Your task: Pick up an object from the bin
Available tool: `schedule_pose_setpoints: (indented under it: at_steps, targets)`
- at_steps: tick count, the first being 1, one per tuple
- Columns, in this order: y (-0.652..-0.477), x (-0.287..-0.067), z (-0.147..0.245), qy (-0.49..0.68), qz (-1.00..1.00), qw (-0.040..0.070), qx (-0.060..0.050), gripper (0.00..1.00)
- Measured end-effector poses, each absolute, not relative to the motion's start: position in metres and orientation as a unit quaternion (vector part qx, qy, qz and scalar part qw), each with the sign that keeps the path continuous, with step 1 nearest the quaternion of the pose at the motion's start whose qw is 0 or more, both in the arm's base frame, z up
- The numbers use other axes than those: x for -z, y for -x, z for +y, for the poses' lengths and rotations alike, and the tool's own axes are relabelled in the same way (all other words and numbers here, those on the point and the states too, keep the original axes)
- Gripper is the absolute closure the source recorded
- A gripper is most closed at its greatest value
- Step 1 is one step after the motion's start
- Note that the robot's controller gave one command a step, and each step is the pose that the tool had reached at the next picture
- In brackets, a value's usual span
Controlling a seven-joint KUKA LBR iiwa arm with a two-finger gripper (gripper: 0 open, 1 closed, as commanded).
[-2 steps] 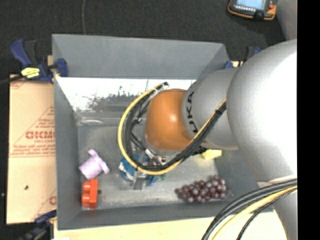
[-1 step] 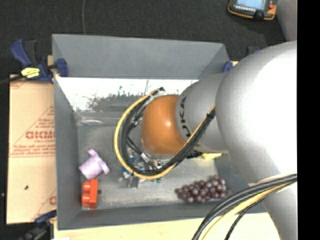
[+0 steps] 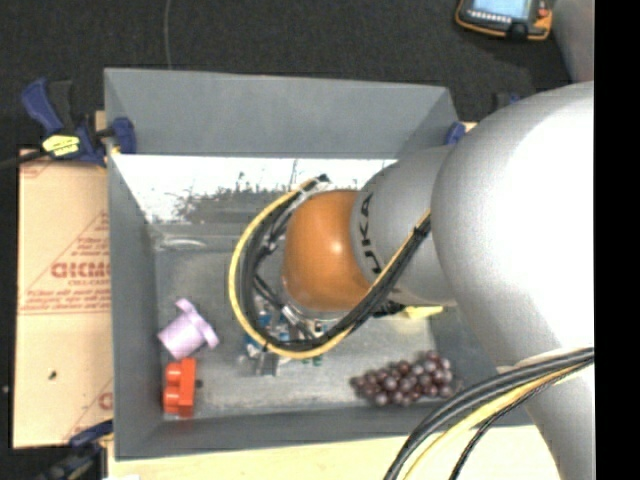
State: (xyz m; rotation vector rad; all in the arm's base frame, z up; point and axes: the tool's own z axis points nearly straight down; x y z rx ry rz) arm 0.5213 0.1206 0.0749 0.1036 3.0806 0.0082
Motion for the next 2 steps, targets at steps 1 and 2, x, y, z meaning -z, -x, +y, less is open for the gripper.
schedule_pose_setpoints:
  at_steps: [1,2]
  targets:
    - [-0.516,-0.100,0.119,-0.030,0.999,0.027,-0.002,1.00]
    - [-0.506,-0.100,0.105,0.050,0.998,0.027,0.000,1.00]
